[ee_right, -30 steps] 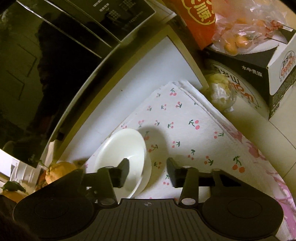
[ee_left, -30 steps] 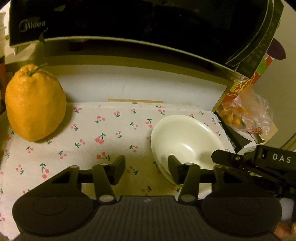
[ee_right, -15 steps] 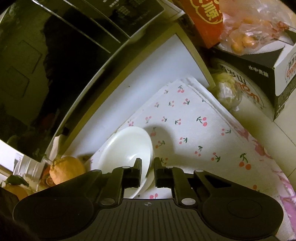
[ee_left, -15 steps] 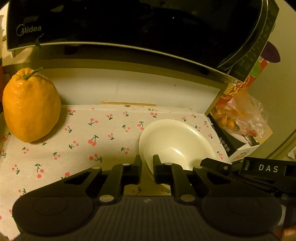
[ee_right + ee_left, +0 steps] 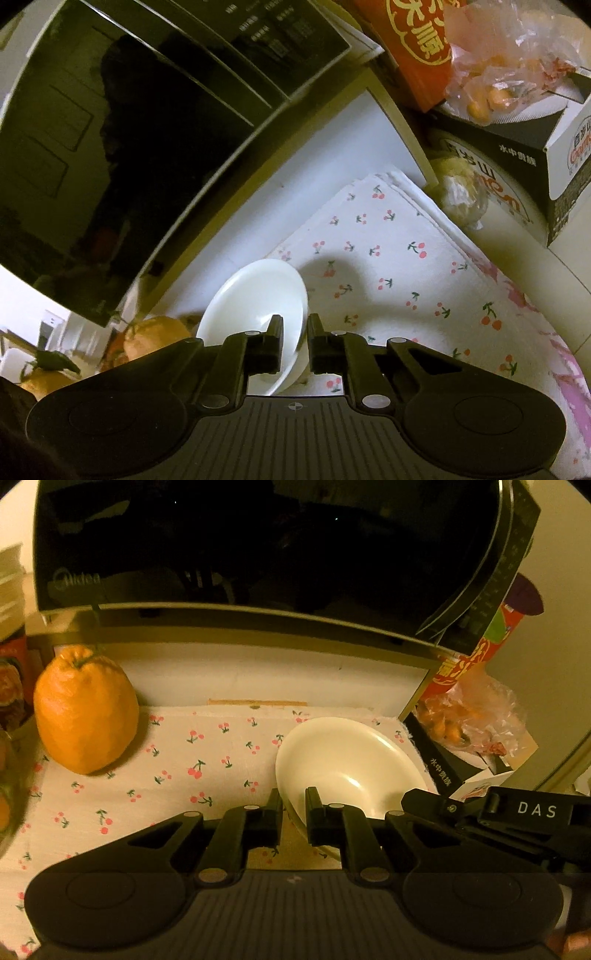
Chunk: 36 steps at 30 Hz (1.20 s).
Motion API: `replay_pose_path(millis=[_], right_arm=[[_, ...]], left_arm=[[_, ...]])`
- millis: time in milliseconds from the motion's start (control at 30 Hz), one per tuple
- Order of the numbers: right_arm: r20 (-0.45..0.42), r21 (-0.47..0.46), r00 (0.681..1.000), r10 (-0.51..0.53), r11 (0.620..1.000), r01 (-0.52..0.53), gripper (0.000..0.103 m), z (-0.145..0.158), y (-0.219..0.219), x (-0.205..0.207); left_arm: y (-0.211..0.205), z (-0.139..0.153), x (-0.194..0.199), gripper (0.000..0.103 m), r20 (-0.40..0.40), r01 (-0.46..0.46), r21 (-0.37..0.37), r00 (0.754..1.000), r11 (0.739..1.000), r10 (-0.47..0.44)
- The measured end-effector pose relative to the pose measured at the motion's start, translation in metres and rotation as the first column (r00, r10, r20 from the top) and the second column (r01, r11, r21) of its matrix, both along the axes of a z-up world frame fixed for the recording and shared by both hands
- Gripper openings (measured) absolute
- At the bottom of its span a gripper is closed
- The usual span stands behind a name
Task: Organize plates and bowls
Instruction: 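Lift the nested white bowls with both grippers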
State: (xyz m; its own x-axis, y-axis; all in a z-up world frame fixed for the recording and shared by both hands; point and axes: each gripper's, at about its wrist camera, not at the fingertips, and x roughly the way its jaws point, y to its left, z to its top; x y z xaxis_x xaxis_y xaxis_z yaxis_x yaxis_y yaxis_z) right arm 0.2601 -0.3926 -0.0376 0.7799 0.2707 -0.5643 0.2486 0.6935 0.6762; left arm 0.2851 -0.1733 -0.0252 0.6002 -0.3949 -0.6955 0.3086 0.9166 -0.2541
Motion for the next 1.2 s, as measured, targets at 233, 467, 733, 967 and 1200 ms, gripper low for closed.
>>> replay_pose_path(millis=[233,467,733,967,1200], right_arm=[[0.018,-0.017,1.0,0.007,1.0,-0.006,0.013,0.024,0.007,-0.017],[0.035,-0.051,0.999,0.016,0.999,-0.014,0.014,0.049,0.014,-0.042],[0.022,-0.04,1.0,0.001,0.999,-0.001,0.015,0.056,0.009,-0.072],[-0.055,-0.041,0.998,-0.019,0.999,0.017,0.015,0.043,0.009,-0.091],[-0.06,-0.109,0.998,0.0,0.994,-0.006,0.016,0.041,0.021,-0.099]], left_arm=[[0.007,0.02,-0.017,0.011,0.014,0.0,-0.008,1.0,1.0,0.001],[0.013,0.037,-0.044,0.011,0.01,-0.018,-0.041,1.0,0.999,0.019],[0.012,0.044,-0.075,0.012,-0.018,-0.034,-0.067,0.999,0.997,0.033],[0.005,0.036,-0.103,0.012,-0.01,-0.032,-0.037,0.999,0.999,0.031],[0.014,0.02,-0.112,0.012,-0.023,-0.052,-0.06,0.998,0.997,0.05]])
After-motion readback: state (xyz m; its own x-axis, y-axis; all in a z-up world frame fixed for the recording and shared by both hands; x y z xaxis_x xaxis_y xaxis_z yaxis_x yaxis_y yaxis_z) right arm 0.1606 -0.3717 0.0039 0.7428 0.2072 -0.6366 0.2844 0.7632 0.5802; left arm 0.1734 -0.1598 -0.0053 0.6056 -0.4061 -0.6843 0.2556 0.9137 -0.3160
